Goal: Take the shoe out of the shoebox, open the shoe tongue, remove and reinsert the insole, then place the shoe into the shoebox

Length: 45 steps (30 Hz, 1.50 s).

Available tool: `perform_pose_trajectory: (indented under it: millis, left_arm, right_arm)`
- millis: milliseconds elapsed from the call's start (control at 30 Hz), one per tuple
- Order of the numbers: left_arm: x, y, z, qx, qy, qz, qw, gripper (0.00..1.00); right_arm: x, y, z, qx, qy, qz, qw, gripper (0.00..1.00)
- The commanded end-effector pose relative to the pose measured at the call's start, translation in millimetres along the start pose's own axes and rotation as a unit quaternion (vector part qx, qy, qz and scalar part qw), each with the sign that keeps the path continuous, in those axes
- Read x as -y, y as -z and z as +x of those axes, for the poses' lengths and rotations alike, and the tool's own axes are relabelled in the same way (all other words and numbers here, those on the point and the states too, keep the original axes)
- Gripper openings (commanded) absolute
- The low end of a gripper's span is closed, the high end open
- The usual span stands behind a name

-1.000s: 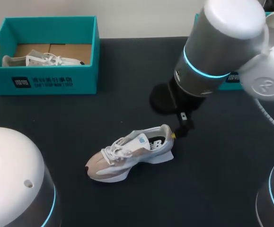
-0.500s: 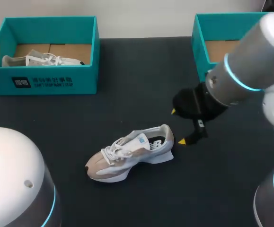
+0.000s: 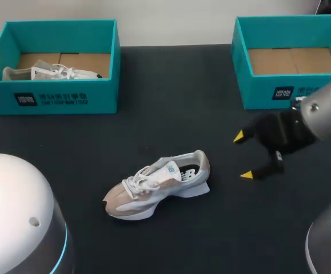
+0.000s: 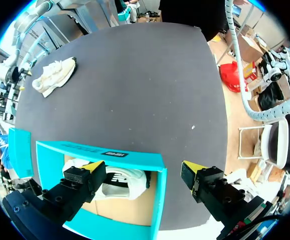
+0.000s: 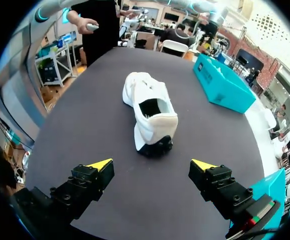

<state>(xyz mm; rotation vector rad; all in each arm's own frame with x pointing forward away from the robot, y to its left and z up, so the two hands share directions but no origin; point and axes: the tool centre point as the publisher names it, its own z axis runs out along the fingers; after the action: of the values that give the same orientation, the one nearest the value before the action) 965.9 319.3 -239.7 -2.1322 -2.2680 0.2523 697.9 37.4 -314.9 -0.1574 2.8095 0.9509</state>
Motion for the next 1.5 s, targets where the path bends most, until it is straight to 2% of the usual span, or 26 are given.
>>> perform_pose_trajectory:
  millis: [33,200,400,700,1433,1500]
  left_arm:
    - [0.7,0.0,0.3,-0.001,0.000,-0.001,1.000,1.00]
    - [0.7,0.0,0.3,-0.001,0.000,-0.001,1.000,1.00]
    - [0.7,0.0,0.3,-0.001,0.000,-0.001,1.000,1.00]
    - [0.7,0.0,0.3,-0.001,0.000,-0.001,1.000,1.00]
    - [0.7,0.0,0.3,-0.001,0.000,-0.001,1.000,1.00]
    - [0.7,0.0,0.3,-0.001,0.000,-0.001,1.000,1.00]
  right_arm:
    - [19.3,-7.6,5.0,0.015,0.003,-0.152,0.988,1.00]
    - [37.1,-18.0,5.9,0.020,-0.014,-0.180,0.983,1.00]
    - [51.0,-28.3,3.0,0.021,-0.023,-0.182,0.983,1.00]
    - [60.1,-35.6,-2.4,0.020,-0.024,-0.177,0.984,1.00]
    - [62.3,-38.3,-3.9,0.027,-0.031,-0.172,0.984,1.00]
    - [59.6,-43.9,-9.8,0.025,-0.028,-0.172,0.984,1.00]
